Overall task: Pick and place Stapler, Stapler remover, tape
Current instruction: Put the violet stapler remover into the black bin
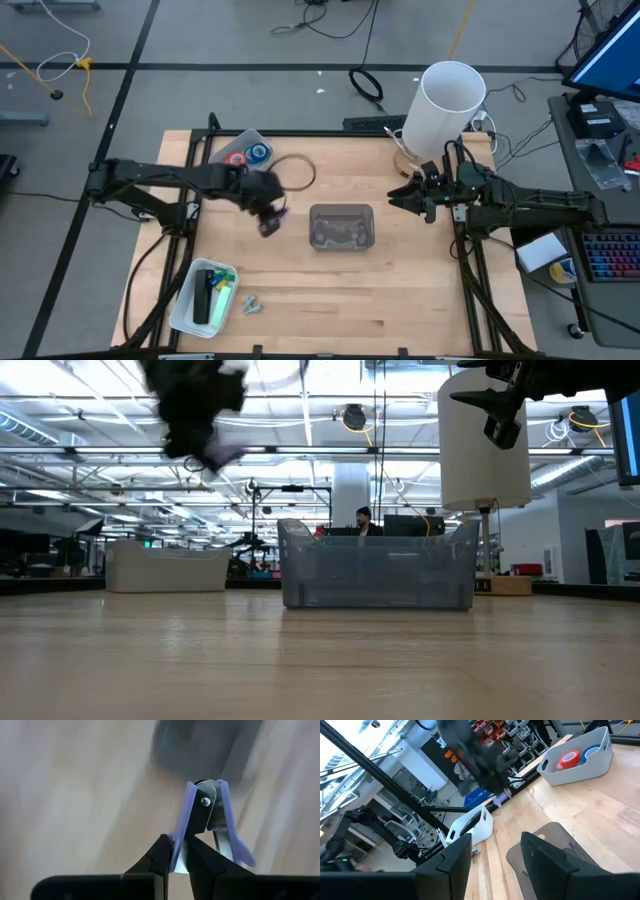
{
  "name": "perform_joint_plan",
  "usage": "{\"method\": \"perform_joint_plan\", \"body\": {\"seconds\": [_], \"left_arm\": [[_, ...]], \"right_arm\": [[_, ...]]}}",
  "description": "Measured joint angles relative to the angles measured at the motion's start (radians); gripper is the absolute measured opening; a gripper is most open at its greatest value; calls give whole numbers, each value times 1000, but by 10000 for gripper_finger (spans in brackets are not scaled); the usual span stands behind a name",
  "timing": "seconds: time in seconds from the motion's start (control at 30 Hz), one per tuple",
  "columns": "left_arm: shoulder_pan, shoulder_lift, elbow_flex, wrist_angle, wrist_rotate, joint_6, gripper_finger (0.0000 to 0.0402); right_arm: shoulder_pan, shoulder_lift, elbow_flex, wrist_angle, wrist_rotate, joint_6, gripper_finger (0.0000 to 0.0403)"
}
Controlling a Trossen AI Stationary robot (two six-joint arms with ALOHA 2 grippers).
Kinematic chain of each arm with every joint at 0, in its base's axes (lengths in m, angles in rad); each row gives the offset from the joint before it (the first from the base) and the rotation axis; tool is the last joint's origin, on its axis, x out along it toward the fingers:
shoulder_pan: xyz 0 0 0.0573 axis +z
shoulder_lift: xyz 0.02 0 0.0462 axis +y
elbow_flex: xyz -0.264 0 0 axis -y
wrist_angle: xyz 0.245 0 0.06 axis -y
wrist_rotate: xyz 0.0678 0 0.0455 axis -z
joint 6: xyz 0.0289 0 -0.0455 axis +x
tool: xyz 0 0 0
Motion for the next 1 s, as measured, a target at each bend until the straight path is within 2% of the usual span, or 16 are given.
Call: {"method": "perform_joint_plan", "body": {"seconds": [0.17, 0.27, 0.33, 0.43, 0.73, 0.83, 1.0], "left_arm": [[-16, 46, 123, 262, -120, 10, 44], [-17, 125, 185, 378, -136, 16, 45], [-17, 193, 234, 399, -125, 41, 44], [-16, 303, 329, 357, -102, 95, 42], [-16, 599, 618, 67, -97, 203, 44], [-16, 663, 661, 12, -69, 203, 42], [-17, 732, 665, -97, -51, 187, 54]], "right_arm": [[0, 0, 0, 0, 0, 0, 167], [0, 0, 0, 0, -1, -2, 167], [0, 0, 0, 0, -1, -2, 167], [0, 0, 0, 0, -1, -3, 167], [0, 0, 0, 0, -1, -18, 167], [0, 0, 0, -1, -1, -26, 167], [0, 0, 0, -2, -1, -27, 167]]}}
